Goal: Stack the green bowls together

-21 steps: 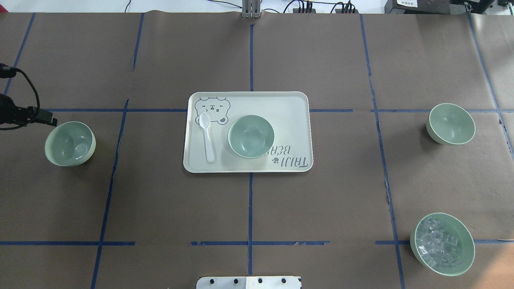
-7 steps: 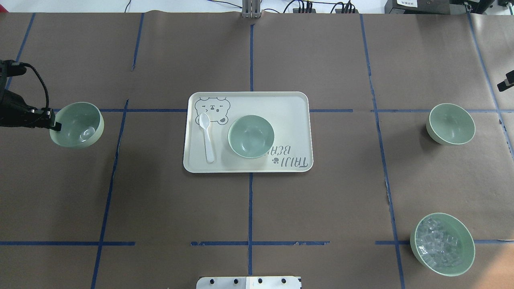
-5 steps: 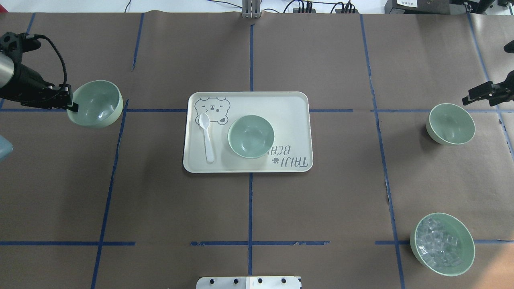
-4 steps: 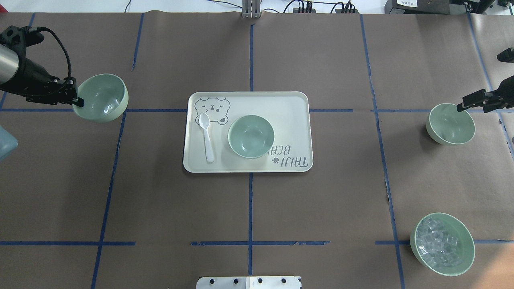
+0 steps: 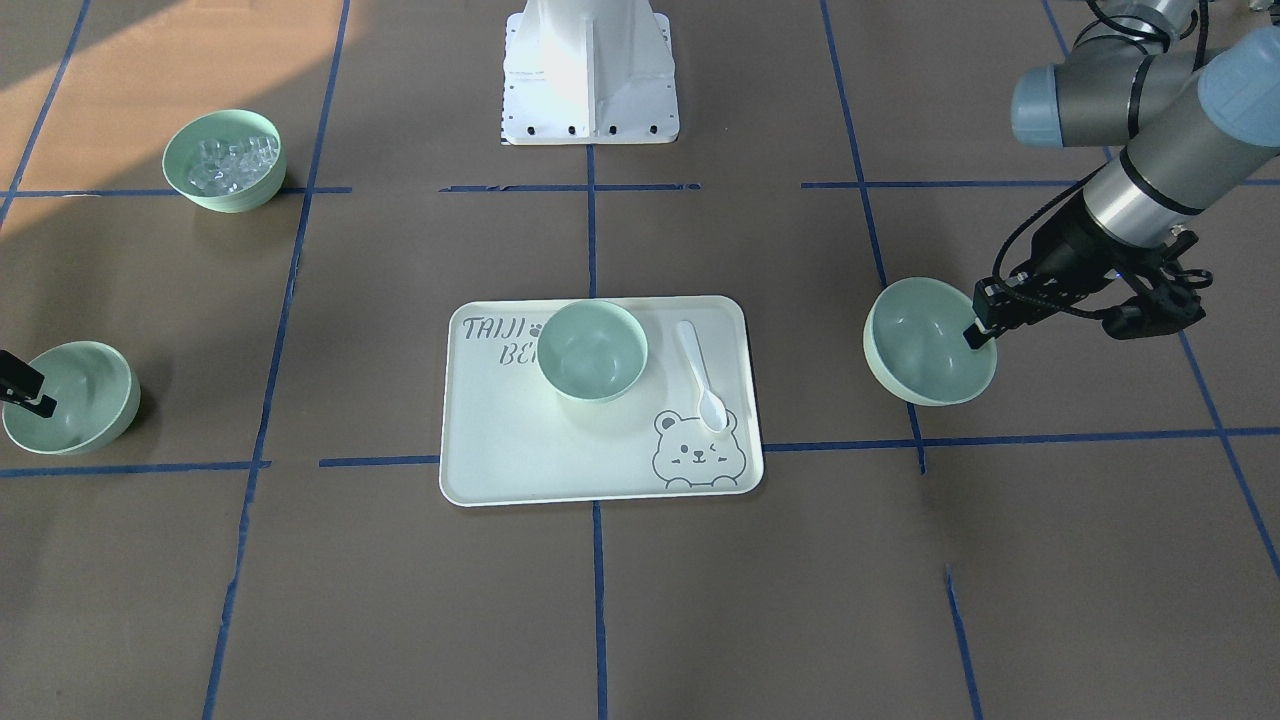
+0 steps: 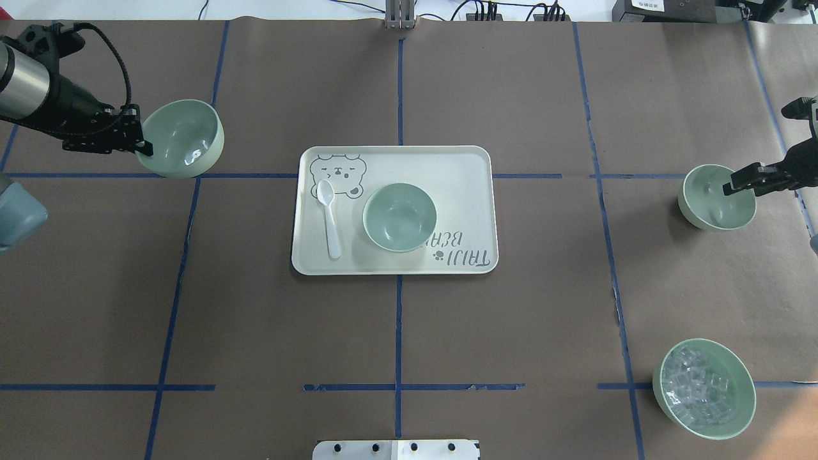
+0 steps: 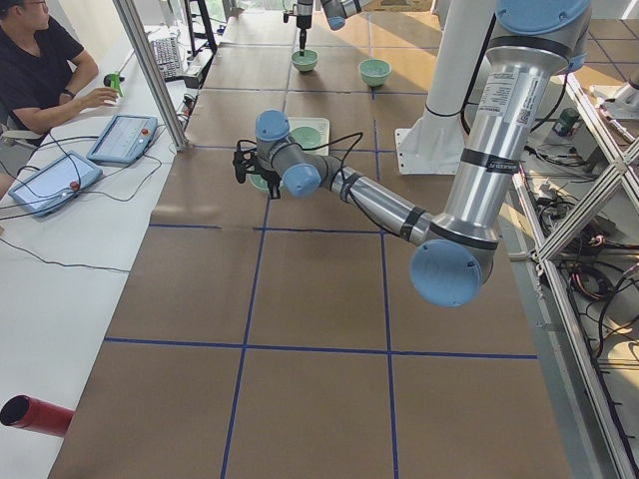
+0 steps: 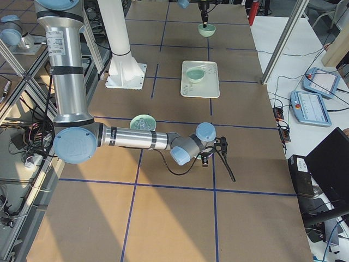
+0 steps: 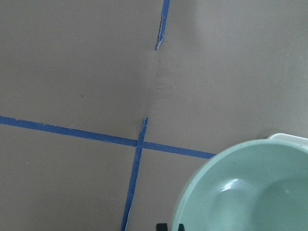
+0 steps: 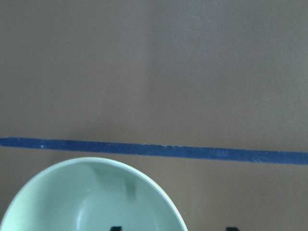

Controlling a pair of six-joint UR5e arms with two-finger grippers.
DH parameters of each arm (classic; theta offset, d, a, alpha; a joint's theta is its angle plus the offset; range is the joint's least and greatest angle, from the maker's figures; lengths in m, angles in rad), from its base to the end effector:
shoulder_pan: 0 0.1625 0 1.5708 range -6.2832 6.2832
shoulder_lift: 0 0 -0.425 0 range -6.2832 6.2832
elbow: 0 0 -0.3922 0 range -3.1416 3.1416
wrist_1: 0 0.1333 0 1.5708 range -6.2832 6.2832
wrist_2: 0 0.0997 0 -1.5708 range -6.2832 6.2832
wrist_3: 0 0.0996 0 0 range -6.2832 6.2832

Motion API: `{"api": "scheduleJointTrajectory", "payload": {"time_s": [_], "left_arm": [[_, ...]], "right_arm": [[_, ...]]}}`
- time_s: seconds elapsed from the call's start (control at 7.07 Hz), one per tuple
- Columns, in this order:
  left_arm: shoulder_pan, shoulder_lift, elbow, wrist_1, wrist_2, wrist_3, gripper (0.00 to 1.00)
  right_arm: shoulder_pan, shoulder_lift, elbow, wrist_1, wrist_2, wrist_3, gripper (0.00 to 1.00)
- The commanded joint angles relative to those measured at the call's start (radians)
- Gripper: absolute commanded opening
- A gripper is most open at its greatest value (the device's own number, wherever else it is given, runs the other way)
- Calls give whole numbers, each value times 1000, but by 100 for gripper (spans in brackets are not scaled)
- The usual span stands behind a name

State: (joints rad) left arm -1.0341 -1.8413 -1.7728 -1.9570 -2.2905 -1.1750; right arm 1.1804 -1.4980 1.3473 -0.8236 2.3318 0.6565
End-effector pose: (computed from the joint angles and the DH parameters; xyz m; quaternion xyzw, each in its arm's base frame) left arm 0.2408 -0.5370 0.3670 0.0137 0.5041 -0.1278 0.8540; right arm -0.1464 -0.5255 0.6489 0.0588 -0.4438 0.0096 0.8941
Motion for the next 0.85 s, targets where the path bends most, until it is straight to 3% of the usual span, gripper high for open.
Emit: {"api": "scheduleJointTrajectory", "payload": {"time_s": [0.0,0.28,0.71], "left_arm": [[52,-57,4,0,17,-125,0],[141,-129,-4,1,74,-281,0],[333,-258,45,3,250,-454,0]], "right_arm": [[-1,-1,4,0,12,-6,0],[19,-5,25,0,94,-6,0],[131,30,33,-12,254,5,0]]}}
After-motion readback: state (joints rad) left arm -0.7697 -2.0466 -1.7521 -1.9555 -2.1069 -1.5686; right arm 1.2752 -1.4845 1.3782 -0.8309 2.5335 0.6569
